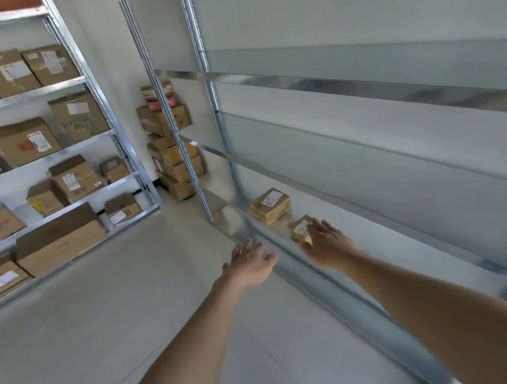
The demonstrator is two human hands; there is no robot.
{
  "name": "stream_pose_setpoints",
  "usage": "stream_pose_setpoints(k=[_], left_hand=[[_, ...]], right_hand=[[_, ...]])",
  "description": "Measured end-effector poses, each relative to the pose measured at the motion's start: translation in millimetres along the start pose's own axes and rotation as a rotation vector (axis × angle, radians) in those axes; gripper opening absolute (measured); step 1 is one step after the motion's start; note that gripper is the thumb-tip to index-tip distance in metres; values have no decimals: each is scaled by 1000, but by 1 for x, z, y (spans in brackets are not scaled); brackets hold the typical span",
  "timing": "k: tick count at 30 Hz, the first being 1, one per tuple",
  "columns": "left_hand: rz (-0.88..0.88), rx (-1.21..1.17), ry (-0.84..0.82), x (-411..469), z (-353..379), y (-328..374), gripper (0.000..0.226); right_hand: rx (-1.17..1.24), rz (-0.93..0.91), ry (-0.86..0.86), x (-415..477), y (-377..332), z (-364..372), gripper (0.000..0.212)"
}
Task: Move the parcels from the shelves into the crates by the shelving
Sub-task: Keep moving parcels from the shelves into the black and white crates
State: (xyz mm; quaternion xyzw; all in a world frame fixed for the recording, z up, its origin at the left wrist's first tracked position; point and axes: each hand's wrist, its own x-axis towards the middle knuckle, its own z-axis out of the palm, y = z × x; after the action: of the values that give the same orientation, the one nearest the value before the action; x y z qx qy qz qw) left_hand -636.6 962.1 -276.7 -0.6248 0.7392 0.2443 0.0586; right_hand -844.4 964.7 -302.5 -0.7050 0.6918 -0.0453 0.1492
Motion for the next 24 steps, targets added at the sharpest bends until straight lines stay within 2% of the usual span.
stream_pose_setpoints(k=[11,24], left_hand=[[-43,-49,-46,114,-52,-42,69],[98,12,-138,298,-132,-148,68]], right_hand=[[7,8,-79,142,-26,11,70],[50,178,-111,310,-101,51,72]])
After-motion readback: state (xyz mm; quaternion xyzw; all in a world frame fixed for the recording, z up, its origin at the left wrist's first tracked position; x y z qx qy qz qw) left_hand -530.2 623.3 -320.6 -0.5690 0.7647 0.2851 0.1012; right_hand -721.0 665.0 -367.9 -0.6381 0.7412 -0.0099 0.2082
